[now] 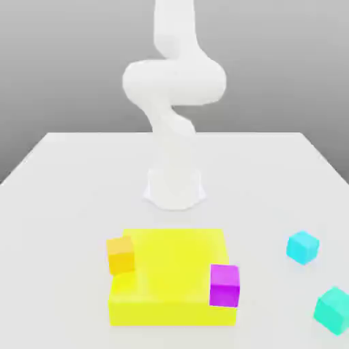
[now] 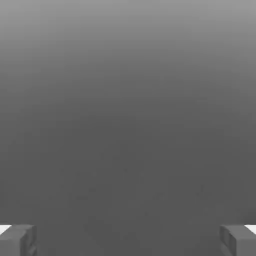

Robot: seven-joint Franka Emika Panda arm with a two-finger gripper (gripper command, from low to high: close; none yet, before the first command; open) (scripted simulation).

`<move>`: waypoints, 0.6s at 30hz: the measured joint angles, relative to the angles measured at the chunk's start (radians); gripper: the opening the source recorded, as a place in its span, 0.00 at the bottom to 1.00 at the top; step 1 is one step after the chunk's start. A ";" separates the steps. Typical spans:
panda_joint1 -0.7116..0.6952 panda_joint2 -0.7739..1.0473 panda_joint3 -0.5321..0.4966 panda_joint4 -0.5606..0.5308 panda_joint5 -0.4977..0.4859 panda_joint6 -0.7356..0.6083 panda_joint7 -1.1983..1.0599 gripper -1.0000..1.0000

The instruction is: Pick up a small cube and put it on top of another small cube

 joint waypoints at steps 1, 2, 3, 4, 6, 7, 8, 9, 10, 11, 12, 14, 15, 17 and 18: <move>0.003 0.039 0.016 0.000 -0.006 0.011 0.003 0.50; 0.006 0.077 0.031 -0.001 -0.012 0.023 0.007 0.50; 0.009 0.114 0.045 -0.001 -0.019 0.033 0.010 0.50; 0.012 0.150 0.060 -0.001 -0.026 0.044 0.014 0.50; 0.019 0.222 0.089 -0.002 -0.040 0.065 0.023 0.50; 0.023 0.259 0.103 -0.002 -0.049 0.076 0.028 0.50; 0.027 0.295 0.117 -0.003 -0.057 0.086 0.033 0.50; 0.031 0.331 0.131 -0.003 -0.065 0.097 0.038 0.50; 0.035 0.367 0.145 -0.003 -0.075 0.108 0.043 0.50; 0.040 0.403 0.158 -0.004 -0.084 0.118 0.049 0.50; 0.046 0.440 0.171 -0.004 -0.094 0.128 0.055 0.50; 0.057 0.512 0.195 -0.004 -0.115 0.149 0.068 0.50; 0.064 0.549 0.207 -0.005 -0.126 0.160 0.075 0.50; 0.085 0.622 0.227 -0.005 -0.147 0.180 0.088 0.50; 0.098 0.659 0.235 -0.005 -0.158 0.190 0.095 0.50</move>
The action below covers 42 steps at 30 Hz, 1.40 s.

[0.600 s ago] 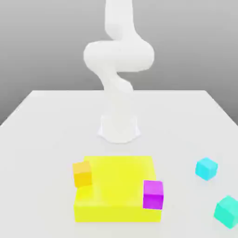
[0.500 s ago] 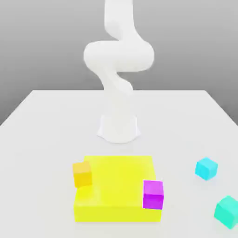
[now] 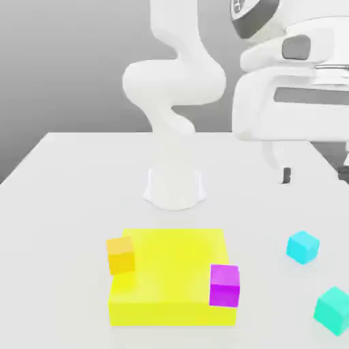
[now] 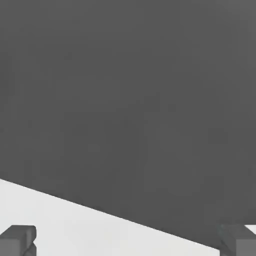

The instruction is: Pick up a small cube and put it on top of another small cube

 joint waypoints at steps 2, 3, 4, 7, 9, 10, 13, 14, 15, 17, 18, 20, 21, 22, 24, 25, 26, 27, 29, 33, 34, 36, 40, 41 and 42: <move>0.033 0.073 0.011 0.000 -0.020 0.021 0.012 0.50; 0.045 0.109 0.014 -0.001 -0.029 0.031 0.017 0.50; 0.056 0.145 0.017 -0.001 -0.036 0.042 0.022 0.50; 0.085 0.253 0.033 -0.002 -0.055 0.074 0.032 0.50; 0.109 0.324 0.044 -0.003 -0.063 0.096 0.036 0.50; 0.121 0.359 0.050 -0.004 -0.065 0.107 0.037 0.50; 0.157 0.467 0.030 0.011 -0.107 0.168 0.066 0.50; 0.172 0.504 0.012 0.018 -0.126 0.195 0.080 0.50; 0.189 0.540 -0.008 0.027 -0.144 0.222 0.094 0.50; 0.200 0.564 -0.021 0.032 -0.157 0.239 0.103 0.00; 0.200 0.564 -0.021 0.032 -0.157 0.240 0.103 0.00; 0.200 0.564 -0.021 0.032 -0.157 0.240 0.103 0.00; 0.200 0.564 -0.021 0.032 -0.157 0.240 0.103 0.00; 0.205 0.576 -0.027 0.035 -0.163 0.249 0.108 0.00; 0.190 0.539 -0.007 0.026 -0.142 0.221 0.092 0.00; 0.178 0.508 0.008 0.019 -0.124 0.198 0.078 0.00; 0.165 0.475 0.026 0.011 -0.104 0.173 0.064 0.00; 0.154 0.439 0.041 0.002 -0.082 0.147 0.048 0.00; 0.150 0.373 0.075 -0.049 -0.065 0.128 0.010 0.00; 0.150 0.238 0.155 -0.183 -0.019 0.126 -0.094 0.00; 0.157 0.201 0.169 -0.218 0.006 0.128 -0.130 0.00; 0.176 0.126 0.204 -0.288 0.070 0.133 -0.213 0.00; 0.294 -0.028 0.198 -0.427 0.240 0.142 -0.409 0.00; 0.296 -0.027 0.197 -0.443 0.246 0.160 -0.422 0.00; 0.292 -0.007 0.196 -0.451 0.228 0.187 -0.414 0.00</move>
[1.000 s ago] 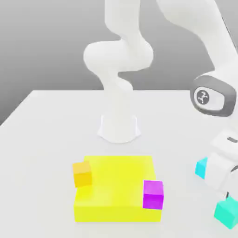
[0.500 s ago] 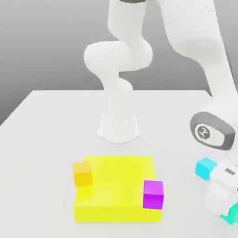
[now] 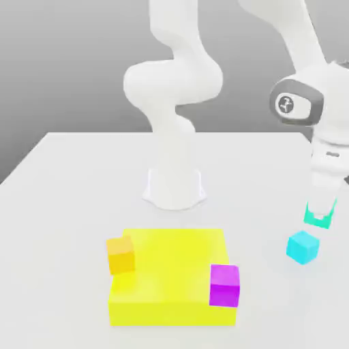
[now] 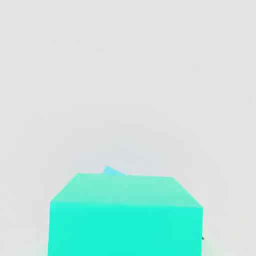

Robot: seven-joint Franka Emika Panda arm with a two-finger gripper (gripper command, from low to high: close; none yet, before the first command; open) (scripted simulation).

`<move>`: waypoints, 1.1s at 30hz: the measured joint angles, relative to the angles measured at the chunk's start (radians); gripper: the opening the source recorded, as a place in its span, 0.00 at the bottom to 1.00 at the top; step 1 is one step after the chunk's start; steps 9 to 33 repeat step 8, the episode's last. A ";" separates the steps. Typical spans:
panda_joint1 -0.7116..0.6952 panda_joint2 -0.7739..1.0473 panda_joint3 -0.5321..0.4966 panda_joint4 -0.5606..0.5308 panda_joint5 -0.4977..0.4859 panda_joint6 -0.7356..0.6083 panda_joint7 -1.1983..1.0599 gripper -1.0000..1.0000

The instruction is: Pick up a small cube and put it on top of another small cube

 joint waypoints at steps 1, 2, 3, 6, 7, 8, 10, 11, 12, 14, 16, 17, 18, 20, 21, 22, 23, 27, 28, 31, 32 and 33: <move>-0.004 0.030 -0.004 -0.003 -0.032 0.031 0.020 0.00; -0.015 0.065 -0.004 -0.004 -0.074 0.063 0.049 0.00; -0.013 0.102 -0.018 -0.003 -0.124 0.095 0.084 0.00; 0.016 0.172 -0.067 0.001 -0.224 0.154 0.155 1.00; 0.016 0.172 -0.067 0.001 -0.224 0.154 0.155 1.00; 0.016 0.172 -0.067 0.001 -0.224 0.154 0.155 1.00; 0.016 0.172 -0.067 0.001 -0.224 0.154 0.155 1.00; 0.016 0.172 -0.067 0.001 -0.224 0.154 0.155 1.00; 0.016 0.172 -0.067 0.001 -0.224 0.154 0.155 1.00; 0.016 0.172 -0.067 0.001 -0.224 0.154 0.155 1.00; 0.016 0.172 -0.067 0.001 -0.224 0.154 0.155 1.00; 0.016 0.172 -0.067 0.001 -0.224 0.154 0.155 1.00; 0.016 0.172 -0.067 0.001 -0.224 0.154 0.155 1.00; 0.016 0.172 -0.067 0.001 -0.224 0.154 0.155 1.00; 0.016 0.172 -0.067 0.001 -0.224 0.154 0.155 1.00; 0.016 0.172 -0.067 0.001 -0.224 0.154 0.155 1.00; 0.016 0.172 -0.067 0.001 -0.224 0.154 0.155 1.00; 0.016 0.172 -0.067 0.001 -0.224 0.154 0.155 1.00; 0.016 0.172 -0.067 0.001 -0.224 0.154 0.155 1.00; 0.016 0.172 -0.067 0.001 -0.224 0.154 0.155 1.00; 0.016 0.172 -0.067 0.001 -0.224 0.154 0.155 1.00; 0.016 0.172 -0.067 0.001 -0.224 0.154 0.155 1.00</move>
